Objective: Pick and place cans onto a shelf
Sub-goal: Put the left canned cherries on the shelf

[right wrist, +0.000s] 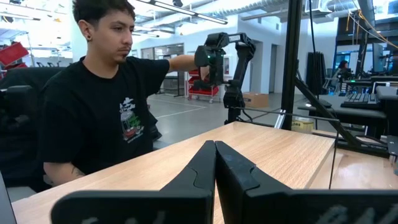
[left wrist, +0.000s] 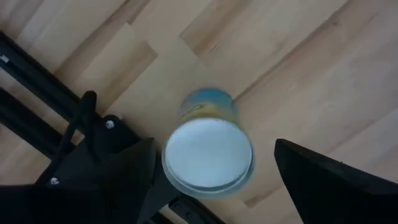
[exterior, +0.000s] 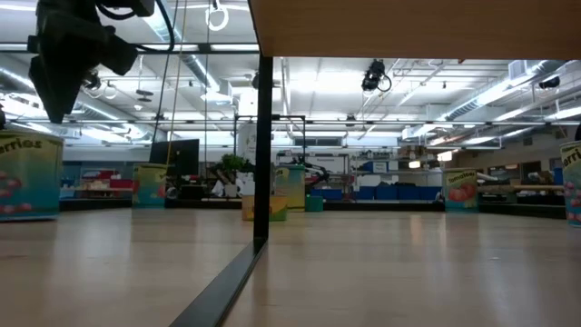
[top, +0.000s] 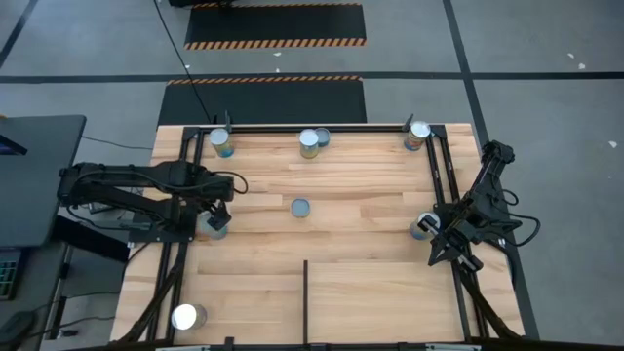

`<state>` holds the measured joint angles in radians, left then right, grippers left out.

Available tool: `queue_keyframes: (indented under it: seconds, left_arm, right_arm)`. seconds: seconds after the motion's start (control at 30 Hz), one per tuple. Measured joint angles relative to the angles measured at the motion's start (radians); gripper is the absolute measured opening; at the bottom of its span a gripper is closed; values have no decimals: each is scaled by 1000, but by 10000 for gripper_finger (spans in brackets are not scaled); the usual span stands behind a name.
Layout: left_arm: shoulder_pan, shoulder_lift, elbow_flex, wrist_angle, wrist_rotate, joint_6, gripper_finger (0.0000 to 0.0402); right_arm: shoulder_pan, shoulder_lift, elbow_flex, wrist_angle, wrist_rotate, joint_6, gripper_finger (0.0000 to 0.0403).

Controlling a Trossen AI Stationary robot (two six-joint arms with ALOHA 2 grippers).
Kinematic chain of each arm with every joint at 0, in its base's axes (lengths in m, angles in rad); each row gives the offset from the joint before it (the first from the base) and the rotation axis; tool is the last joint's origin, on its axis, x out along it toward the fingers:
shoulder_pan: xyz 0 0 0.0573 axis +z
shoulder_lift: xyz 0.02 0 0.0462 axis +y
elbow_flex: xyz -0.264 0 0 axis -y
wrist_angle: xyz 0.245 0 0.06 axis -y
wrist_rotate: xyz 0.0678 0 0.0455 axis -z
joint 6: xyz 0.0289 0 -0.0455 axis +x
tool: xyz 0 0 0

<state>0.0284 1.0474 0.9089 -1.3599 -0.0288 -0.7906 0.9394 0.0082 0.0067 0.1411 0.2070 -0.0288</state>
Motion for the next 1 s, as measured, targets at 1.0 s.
queue_keyframes:
  seconds: [1.0]
  left_arm:
    - [-155,0,-28,-3,-109,-475,337]
  right_arm:
    - [0,0,0,0,0,0,16]
